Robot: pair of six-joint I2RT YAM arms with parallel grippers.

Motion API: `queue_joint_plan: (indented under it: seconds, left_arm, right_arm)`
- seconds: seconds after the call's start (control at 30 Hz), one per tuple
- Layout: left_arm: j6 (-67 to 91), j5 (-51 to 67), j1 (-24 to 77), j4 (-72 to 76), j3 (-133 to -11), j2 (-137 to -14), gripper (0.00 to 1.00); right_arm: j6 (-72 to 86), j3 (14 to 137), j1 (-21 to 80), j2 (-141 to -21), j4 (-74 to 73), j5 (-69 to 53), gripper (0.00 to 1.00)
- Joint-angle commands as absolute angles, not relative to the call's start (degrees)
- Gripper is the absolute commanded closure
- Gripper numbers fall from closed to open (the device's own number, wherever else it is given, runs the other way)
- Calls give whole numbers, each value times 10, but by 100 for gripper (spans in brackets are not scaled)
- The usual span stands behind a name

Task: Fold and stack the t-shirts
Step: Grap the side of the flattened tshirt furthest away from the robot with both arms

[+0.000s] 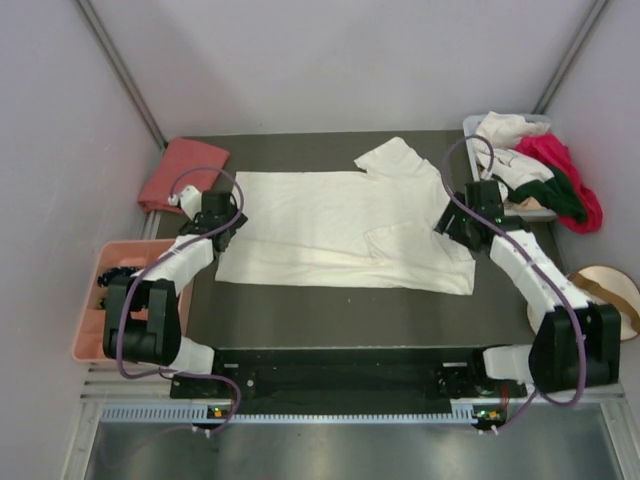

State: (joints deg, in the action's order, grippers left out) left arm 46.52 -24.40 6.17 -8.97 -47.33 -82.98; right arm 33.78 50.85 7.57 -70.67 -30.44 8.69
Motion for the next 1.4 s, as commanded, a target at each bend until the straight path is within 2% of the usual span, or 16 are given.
queue_joint_plan:
  seconds: [0.0,0.17,0.37,0.5,0.8,0.93,1.37]
  left_arm:
    - [431,-216,66,-47,-512,-846,6]
    - [365,-204,69,-4,-560,-905,1]
    - [323,-212,71,-64,-723,-1019,1]
    - [313,-209,74,-54,-729,-1028,1]
    - [301,-229,75,-62,-720,-1034,1]
    - [303,-229,75,-62,-714,-1031,1]
    - [313,-231,75,-65,-708,-1033,1]
  right_arm:
    - [265,669,72,-857,-184,35,30]
    - [199,880,72,-1051,-217,3,27]
    - [136,1166,72,-1279,-291,-17,21]
    - [104,1343,73,-1397,-306,-50,15]
    - [90,1378,69,-1473,-189,-74,2]
    - [96,1420,69,-1503,-192,-88,1]
    - [121,1413,49,-1521,-178,-112,1]
